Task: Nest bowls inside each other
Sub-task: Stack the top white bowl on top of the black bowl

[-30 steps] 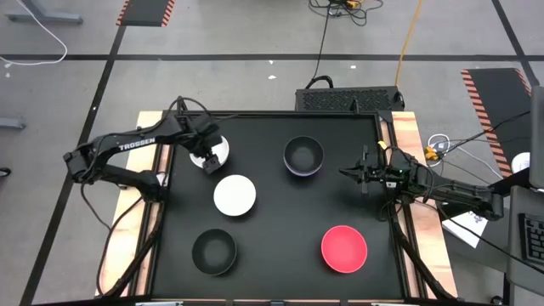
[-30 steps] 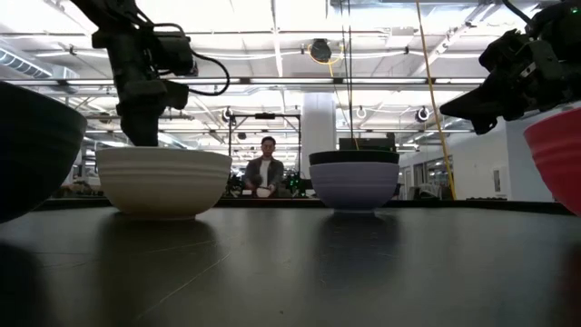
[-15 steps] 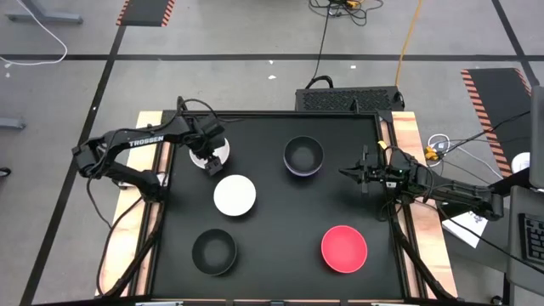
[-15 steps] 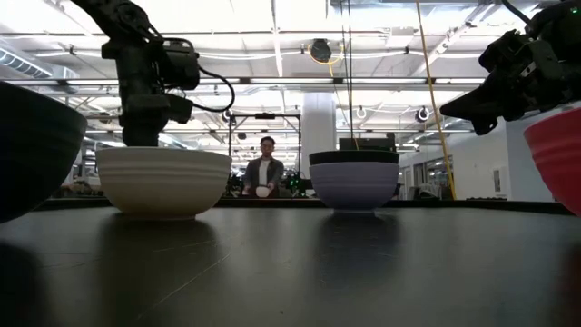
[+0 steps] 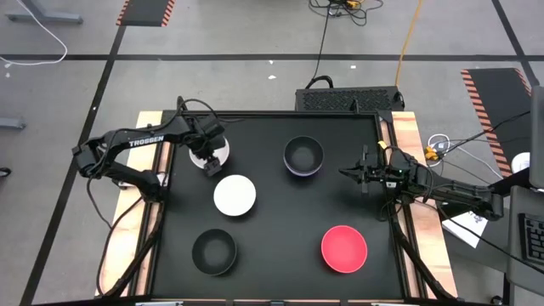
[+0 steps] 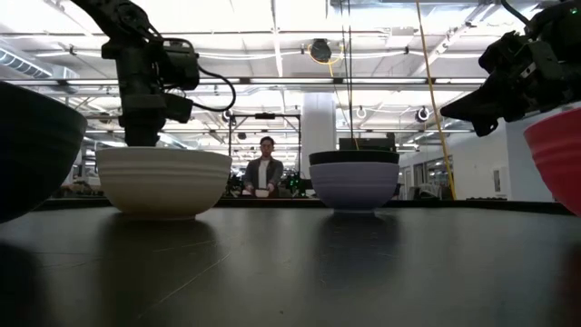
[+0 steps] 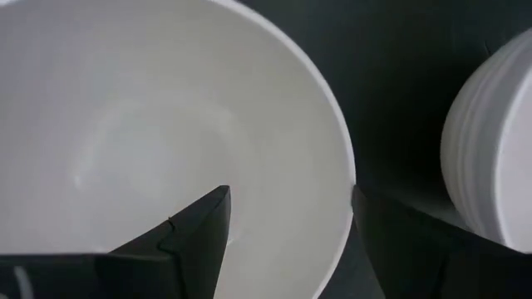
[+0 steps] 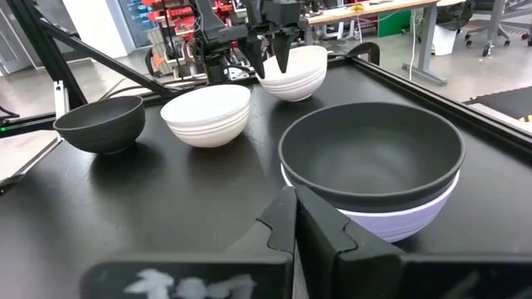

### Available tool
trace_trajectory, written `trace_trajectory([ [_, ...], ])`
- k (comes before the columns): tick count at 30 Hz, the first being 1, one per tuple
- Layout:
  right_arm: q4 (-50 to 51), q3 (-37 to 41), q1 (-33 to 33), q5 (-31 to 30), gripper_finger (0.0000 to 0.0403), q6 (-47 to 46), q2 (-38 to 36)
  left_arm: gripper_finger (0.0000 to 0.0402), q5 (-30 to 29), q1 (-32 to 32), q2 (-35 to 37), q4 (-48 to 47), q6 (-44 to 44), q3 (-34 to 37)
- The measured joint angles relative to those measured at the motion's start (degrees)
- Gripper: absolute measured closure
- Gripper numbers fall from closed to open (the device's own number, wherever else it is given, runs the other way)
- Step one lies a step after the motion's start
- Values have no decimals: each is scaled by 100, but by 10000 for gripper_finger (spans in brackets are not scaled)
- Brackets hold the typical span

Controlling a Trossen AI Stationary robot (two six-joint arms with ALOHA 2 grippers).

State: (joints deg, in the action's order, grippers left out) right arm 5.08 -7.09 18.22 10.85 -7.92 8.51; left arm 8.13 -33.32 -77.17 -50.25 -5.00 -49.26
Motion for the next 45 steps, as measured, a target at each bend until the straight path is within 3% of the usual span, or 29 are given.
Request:
trace_trajectory([
  [7, -4, 0, 0, 4, 403, -42, 2, 146, 32, -9, 2, -134, -69, -305],
  [13, -4, 0, 1, 7, 403, -63, 2, 147, 683, 7, 4, -155, -115, -493],
  [23, -6, 0, 1, 108, 403, -48, 2, 147, 367, 6, 4, -300, -89, -463],
  [39, -10, 0, 2, 282, 403, -87, 2, 147, 474, 76, -206, -360, -37, -378],
  [45, -9, 0, 2, 284, 403, -85, 1, 147, 269, 87, -249, -168, -32, -327],
])
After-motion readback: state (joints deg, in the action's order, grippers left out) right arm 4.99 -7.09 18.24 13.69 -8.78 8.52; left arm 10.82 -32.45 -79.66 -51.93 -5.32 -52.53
